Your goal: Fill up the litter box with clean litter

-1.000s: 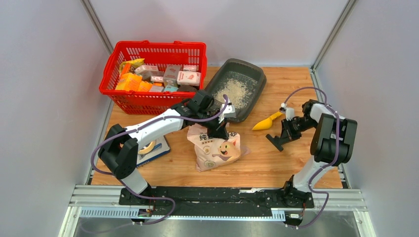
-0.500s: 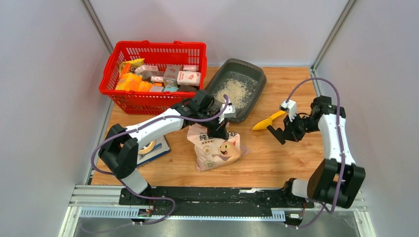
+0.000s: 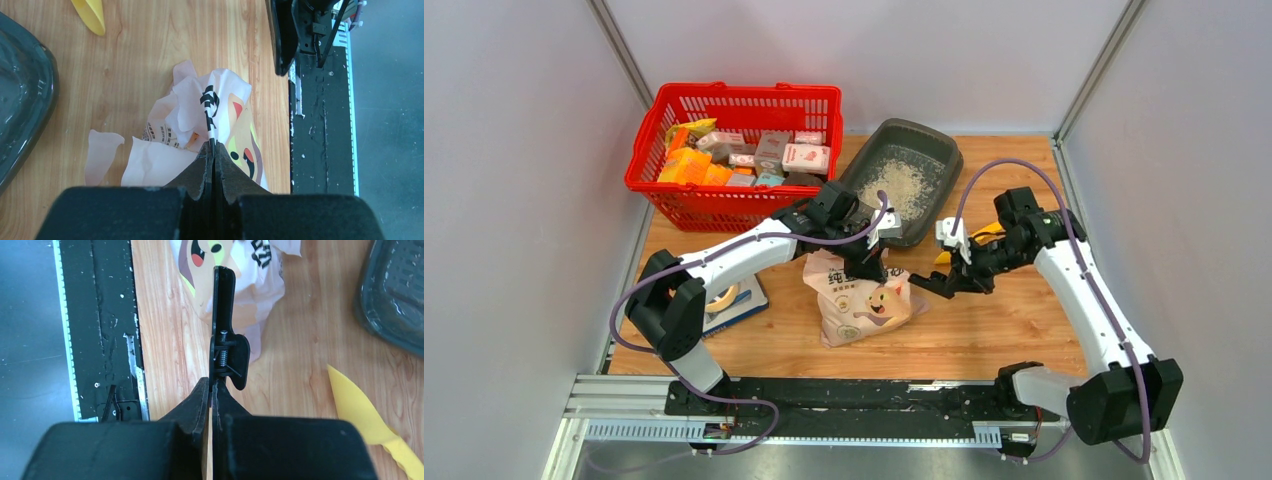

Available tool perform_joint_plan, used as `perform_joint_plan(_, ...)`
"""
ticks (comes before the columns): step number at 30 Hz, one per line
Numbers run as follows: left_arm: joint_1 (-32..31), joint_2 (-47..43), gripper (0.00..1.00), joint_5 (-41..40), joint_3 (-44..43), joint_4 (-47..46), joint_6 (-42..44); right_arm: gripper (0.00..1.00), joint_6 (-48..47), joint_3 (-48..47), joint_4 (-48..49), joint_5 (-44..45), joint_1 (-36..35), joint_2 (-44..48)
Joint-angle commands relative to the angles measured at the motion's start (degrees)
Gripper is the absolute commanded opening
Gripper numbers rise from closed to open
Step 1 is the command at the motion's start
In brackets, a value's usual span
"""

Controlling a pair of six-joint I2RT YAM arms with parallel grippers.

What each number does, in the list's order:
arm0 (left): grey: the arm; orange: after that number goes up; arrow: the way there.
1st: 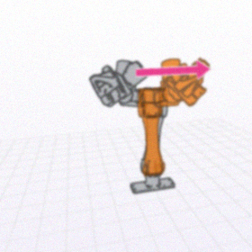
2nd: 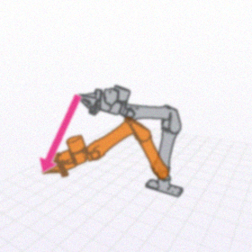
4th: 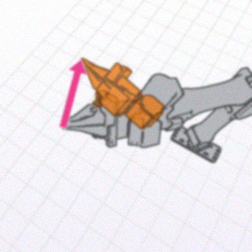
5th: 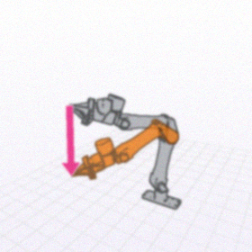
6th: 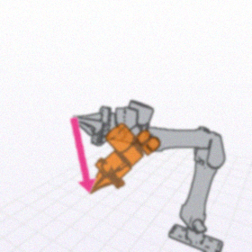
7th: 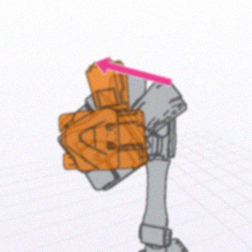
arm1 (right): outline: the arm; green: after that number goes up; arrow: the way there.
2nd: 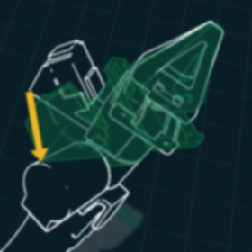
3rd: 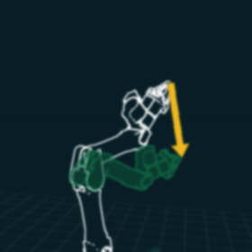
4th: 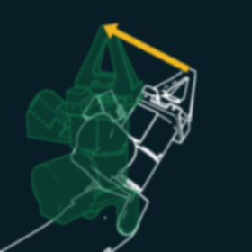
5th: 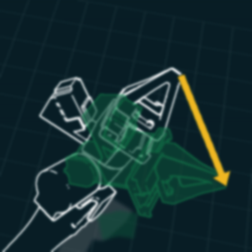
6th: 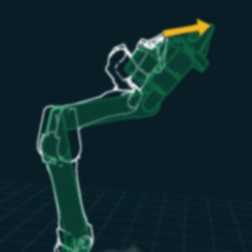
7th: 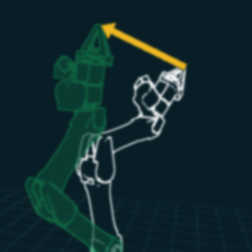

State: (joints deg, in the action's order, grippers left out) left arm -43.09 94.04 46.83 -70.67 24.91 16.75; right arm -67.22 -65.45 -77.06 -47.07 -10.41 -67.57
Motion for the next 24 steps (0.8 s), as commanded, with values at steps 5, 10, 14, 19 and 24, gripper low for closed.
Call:
perform_joint_plan(5,-0.24,-0.17,0.01,1.77,-1.84,0.32,0.12,0.00,6.55,-4.07,-0.91,-1.89,-4.78,-3.53)
perform_joint_plan(10,-0.15,-0.26,0.05,1.86,-1.57,-0.74,-0.05,0.00,14.55,-3.55,4.26,-4.00,-6.46,-5.82)
perform_joint_plan(14,-0.15,-0.17,0.08,2.74,-1.31,-1.00,-0.14,0.00,20.81,-2.14,10.60,-0.58,-7.69,-6.25)
perform_joint_plan(19,0.11,-0.44,0.14,3.97,-0.78,-1.35,-0.49,0.00,25.65,-2.75,15.35,2.77,-8.39,-8.10)
perform_joint_plan(24,1.25,-0.70,0.26,5.64,0.45,-5.04,-5.05,0.00,24.16,-3.28,14.22,3.74,-8.66,-9.60)
